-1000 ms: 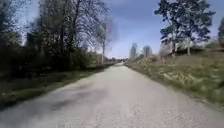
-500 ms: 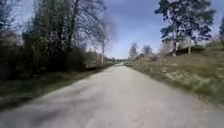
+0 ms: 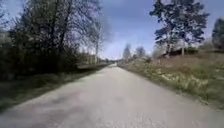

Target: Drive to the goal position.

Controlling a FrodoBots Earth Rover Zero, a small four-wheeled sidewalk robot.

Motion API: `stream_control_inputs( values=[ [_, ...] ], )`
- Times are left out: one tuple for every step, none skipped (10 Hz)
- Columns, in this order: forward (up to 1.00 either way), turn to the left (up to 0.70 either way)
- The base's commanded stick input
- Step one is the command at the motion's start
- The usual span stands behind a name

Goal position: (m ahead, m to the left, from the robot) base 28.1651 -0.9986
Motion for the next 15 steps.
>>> stream_control_inputs(
  values=[
    [0.85, 0.0],
    [0.85, 0.0],
    [0.85, 0.0],
    [0.85, 0.0],
    [0.85, 0.0],
    [0.85, 0.0],
    [0.85, 0.0],
    [0.85, 0.0],
    [0.85, 0.0],
    [0.85, 0.0],
    [0.85, 0.0],
    [0.85, 0.0],
    [0.85, 0.0],
    [0.85, 0.0],
    [0.85, 0.0]
  ],
)
